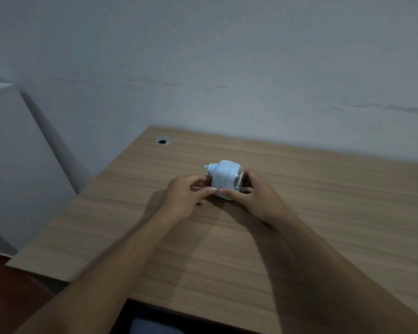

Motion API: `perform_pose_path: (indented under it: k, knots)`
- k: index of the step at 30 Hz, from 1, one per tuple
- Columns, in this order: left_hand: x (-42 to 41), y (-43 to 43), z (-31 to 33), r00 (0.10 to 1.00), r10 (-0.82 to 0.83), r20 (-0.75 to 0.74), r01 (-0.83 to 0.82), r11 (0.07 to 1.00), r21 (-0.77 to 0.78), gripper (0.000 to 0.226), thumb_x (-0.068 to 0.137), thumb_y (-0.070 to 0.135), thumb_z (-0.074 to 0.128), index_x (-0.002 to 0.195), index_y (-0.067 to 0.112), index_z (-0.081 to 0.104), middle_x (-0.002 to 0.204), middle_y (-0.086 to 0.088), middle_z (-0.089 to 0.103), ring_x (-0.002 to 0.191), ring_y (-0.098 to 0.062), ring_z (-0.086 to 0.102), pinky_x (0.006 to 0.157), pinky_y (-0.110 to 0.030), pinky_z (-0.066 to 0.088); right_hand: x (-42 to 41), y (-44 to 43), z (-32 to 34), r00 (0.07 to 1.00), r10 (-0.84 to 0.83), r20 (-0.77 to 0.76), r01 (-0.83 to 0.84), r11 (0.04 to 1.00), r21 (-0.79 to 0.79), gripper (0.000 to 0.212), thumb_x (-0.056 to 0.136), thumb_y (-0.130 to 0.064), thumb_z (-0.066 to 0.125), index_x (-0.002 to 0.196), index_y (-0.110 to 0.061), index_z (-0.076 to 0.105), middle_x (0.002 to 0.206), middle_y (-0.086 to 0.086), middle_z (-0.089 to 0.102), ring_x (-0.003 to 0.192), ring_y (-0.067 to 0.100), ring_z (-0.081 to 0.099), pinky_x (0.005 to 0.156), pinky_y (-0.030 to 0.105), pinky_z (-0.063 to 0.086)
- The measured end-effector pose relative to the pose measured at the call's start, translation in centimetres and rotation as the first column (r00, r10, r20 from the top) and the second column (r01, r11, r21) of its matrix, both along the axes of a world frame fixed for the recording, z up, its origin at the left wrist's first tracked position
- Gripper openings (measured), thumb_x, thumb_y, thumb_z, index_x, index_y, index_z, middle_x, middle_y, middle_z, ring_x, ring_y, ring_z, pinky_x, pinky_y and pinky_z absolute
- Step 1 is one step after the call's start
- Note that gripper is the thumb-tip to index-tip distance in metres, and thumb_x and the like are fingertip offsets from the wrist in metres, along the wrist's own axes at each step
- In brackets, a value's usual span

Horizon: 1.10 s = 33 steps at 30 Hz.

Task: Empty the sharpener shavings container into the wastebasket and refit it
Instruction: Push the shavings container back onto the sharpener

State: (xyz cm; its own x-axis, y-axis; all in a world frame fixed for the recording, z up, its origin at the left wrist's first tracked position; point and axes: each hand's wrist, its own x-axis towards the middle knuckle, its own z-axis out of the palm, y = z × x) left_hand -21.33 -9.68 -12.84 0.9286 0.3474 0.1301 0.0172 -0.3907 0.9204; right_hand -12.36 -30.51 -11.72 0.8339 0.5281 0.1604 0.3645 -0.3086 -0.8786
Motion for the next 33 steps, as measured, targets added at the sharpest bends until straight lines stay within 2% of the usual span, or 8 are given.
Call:
perform_pose_path:
  k: [3, 6, 13, 18, 21, 25, 29, 33]
  knots:
    - [2.4, -0.4, 0.0, 0.993, 0.074, 0.095, -0.069, 0.996, -0.06, 0.037, 0.094, 0.011, 0.089, 0.13, 0.007, 0.082, 0.115, -0.008, 0.087, 0.105, -0.011, 0.084, 0.1, -0.035, 0.068, 1.7, 1.1, 0.3, 0.99, -0.125, 0.059, 0.124, 0.992, 0.015, 0.069, 0.076, -0.051, 0.099, 0.131, -0.02, 0.07, 0.12, -0.013, 0.078, 0.108, -0.003, 0.073, 0.088, 0.01, 0.056]
    - [5.4, -0.7, 0.2, 0.979, 0.149, 0.138, -0.138, 0.987, -0.083, 0.03, 0.091, 0.012, 0.091, 0.121, 0.01, 0.085, 0.1, 0.005, 0.086, 0.088, 0.011, 0.079, 0.094, -0.018, 0.064, 4.3, 2.2, 0.7, 0.973, -0.22, 0.069, 0.219, 0.975, 0.027, 0.065, 0.075, -0.05, 0.1, 0.124, -0.017, 0.073, 0.112, -0.012, 0.08, 0.098, -0.006, 0.073, 0.072, 0.003, 0.051]
    - [13.1, -1.0, 1.8, 0.989, 0.084, 0.119, -0.067, 0.988, -0.14, 0.04, 0.099, 0.025, 0.084, 0.136, 0.008, 0.081, 0.128, -0.009, 0.085, 0.12, -0.016, 0.081, 0.113, -0.042, 0.061, 11.4, 2.9, 0.6, 0.961, -0.252, 0.111, 0.256, 0.967, -0.022, 0.046, 0.088, -0.044, 0.089, 0.125, -0.018, 0.077, 0.113, -0.008, 0.083, 0.103, 0.008, 0.078, 0.087, 0.029, 0.06]
    - [18.5, -0.7, 1.7, 0.992, -0.115, 0.046, 0.12, 0.985, -0.121, 0.056, 0.104, -0.006, 0.071, 0.157, 0.0, 0.056, 0.141, 0.007, 0.066, 0.099, 0.018, 0.073, 0.09, -0.006, 0.057, 14.8, 3.0, 0.3, 0.974, -0.162, 0.155, 0.177, 0.981, -0.084, 0.057, 0.083, -0.047, 0.069, 0.134, -0.021, 0.076, 0.12, -0.005, 0.085, 0.107, 0.01, 0.082, 0.102, 0.047, 0.063]
    - [20.7, -0.3, 1.0, 0.968, -0.251, 0.002, 0.251, 0.967, -0.032, 0.07, 0.098, -0.02, 0.069, 0.156, 0.014, 0.047, 0.132, 0.016, 0.064, 0.103, 0.024, 0.069, 0.098, -0.01, 0.053, 16.0, 3.2, 0.1, 0.968, -0.166, 0.19, 0.184, 0.98, -0.082, 0.054, 0.087, -0.044, 0.063, 0.136, -0.025, 0.073, 0.122, -0.003, 0.085, 0.108, 0.013, 0.082, 0.101, 0.048, 0.063]
    - [21.9, 0.1, 0.6, 0.967, -0.255, -0.022, 0.256, 0.96, 0.116, 0.079, 0.094, -0.006, 0.078, 0.164, 0.013, 0.046, 0.153, 0.003, 0.062, 0.14, -0.01, 0.062, 0.125, -0.041, 0.048, 16.6, 3.4, -0.8, 0.95, -0.204, 0.237, 0.23, 0.97, -0.083, 0.048, 0.093, -0.033, 0.059, 0.139, -0.029, 0.07, 0.111, 0.001, 0.085, 0.1, 0.021, 0.082, 0.093, 0.049, 0.064]
    - [21.2, -0.4, 0.6, 0.984, -0.175, -0.041, 0.18, 0.945, 0.274, 0.079, 0.097, 0.009, 0.079, 0.166, 0.024, 0.043, 0.151, 0.003, 0.062, 0.138, -0.011, 0.059, 0.115, -0.022, 0.049, 16.4, 3.5, -1.5, 0.938, -0.234, 0.257, 0.257, 0.964, -0.06, 0.052, 0.093, -0.024, 0.057, 0.144, -0.027, 0.069, 0.102, 0.01, 0.085, 0.096, 0.032, 0.08, 0.089, 0.051, 0.063]
    - [21.3, -0.2, -0.3, 0.984, -0.087, -0.155, 0.149, 0.878, 0.454, 0.09, 0.094, 0.047, 0.071, 0.17, 0.036, 0.024, 0.169, -0.003, 0.052, 0.151, -0.035, 0.055, 0.118, -0.052, 0.051, 16.5, 3.6, -1.3, 0.945, -0.235, 0.225, 0.257, 0.964, -0.074, 0.055, 0.094, -0.017, 0.061, 0.148, -0.027, 0.068, 0.111, 0.012, 0.085, 0.104, 0.031, 0.08, 0.097, 0.047, 0.063]
